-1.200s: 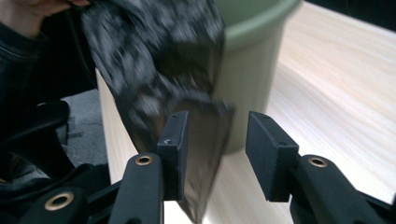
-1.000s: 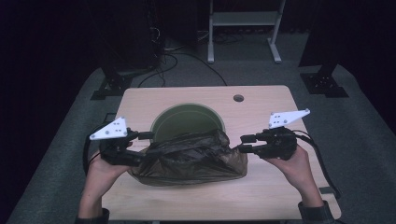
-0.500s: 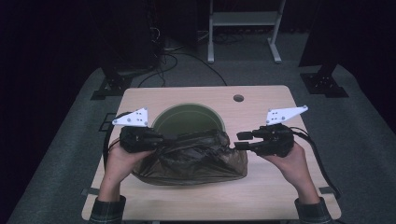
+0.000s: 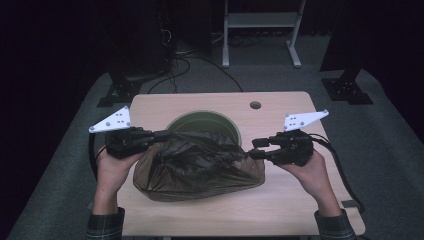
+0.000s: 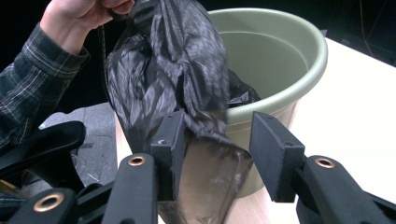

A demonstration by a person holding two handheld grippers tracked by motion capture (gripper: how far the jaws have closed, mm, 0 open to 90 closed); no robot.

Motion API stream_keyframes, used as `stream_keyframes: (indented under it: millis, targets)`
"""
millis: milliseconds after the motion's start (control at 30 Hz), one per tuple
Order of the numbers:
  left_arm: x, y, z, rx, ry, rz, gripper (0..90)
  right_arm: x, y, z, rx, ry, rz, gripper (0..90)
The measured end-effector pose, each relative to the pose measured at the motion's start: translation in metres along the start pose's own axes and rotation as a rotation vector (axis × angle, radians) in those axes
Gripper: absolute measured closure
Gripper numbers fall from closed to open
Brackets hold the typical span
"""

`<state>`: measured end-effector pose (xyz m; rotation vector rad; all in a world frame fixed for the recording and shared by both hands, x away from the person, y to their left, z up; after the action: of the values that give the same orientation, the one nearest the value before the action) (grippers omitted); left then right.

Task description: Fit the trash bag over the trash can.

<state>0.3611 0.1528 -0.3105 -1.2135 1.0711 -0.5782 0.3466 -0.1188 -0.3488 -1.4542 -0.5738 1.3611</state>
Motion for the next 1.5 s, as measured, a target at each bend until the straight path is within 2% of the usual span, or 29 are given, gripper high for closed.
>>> stream_keyframes:
  millis: [167,233,267,333,433,500,633,700,767,900,1000,1333,1500]
  targets:
    - [-0.008,0.001,0.005,-0.014,-0.012,-0.024,89.9,0.005,0.003,0.000,0.007,-0.013,0.031,54.6]
    - [-0.011,0.002,0.006,-0.014,-0.017,-0.027,89.9,0.010,0.007,0.006,-0.006,-0.052,0.061,77.6]
    - [-0.011,0.002,0.006,-0.015,-0.019,-0.027,89.9,0.011,0.008,0.007,-0.018,-0.056,0.069,83.8]
    - [-0.012,0.003,0.008,-0.015,-0.029,-0.024,89.9,0.012,0.011,0.010,-0.042,-0.059,0.085,89.8]
    - [-0.016,0.005,0.015,-0.029,-0.059,-0.026,89.9,0.012,0.017,0.011,-0.047,-0.054,0.115,90.0]
    - [-0.017,0.006,0.017,-0.036,-0.063,-0.031,89.9,0.009,0.020,0.010,-0.044,-0.046,0.119,90.0]
    - [-0.025,0.011,0.025,-0.054,-0.094,-0.042,89.9,-0.002,0.023,0.003,-0.031,-0.015,0.105,90.0]
    - [-0.027,0.014,0.028,-0.064,-0.093,-0.042,89.9,-0.007,0.024,-0.002,-0.023,0.006,0.095,90.0]
    - [-0.024,0.015,0.028,-0.064,-0.096,-0.038,89.9,-0.012,0.020,-0.005,-0.012,0.004,0.065,90.0]
    - [-0.021,0.014,0.035,-0.065,-0.120,-0.044,89.9,-0.016,0.012,-0.010,-0.019,0.043,0.040,90.0]
    - [-0.017,0.013,0.042,-0.071,-0.127,-0.052,89.9,-0.017,0.002,-0.022,-0.016,0.078,0.011,90.0]
    - [0.003,0.016,0.071,-0.082,-0.151,-0.057,89.9,-0.009,-0.010,-0.067,0.004,0.182,-0.020,90.0]
    - [0.014,0.019,0.083,-0.108,-0.148,-0.077,89.9,-0.002,-0.012,-0.082,0.011,0.208,-0.033,90.0]
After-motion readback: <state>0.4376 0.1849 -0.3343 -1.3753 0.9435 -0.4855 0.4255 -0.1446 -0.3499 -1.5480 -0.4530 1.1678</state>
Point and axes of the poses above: each handheld gripper's, and its own axes: x roughly forward along the jaws, y roughly out of its underside, z roughly to its left, the point moved 10 cm from there along x, roughly forward along the jaws, and after that the axes turned 2 degrees about -x, right-handed, at the moved point
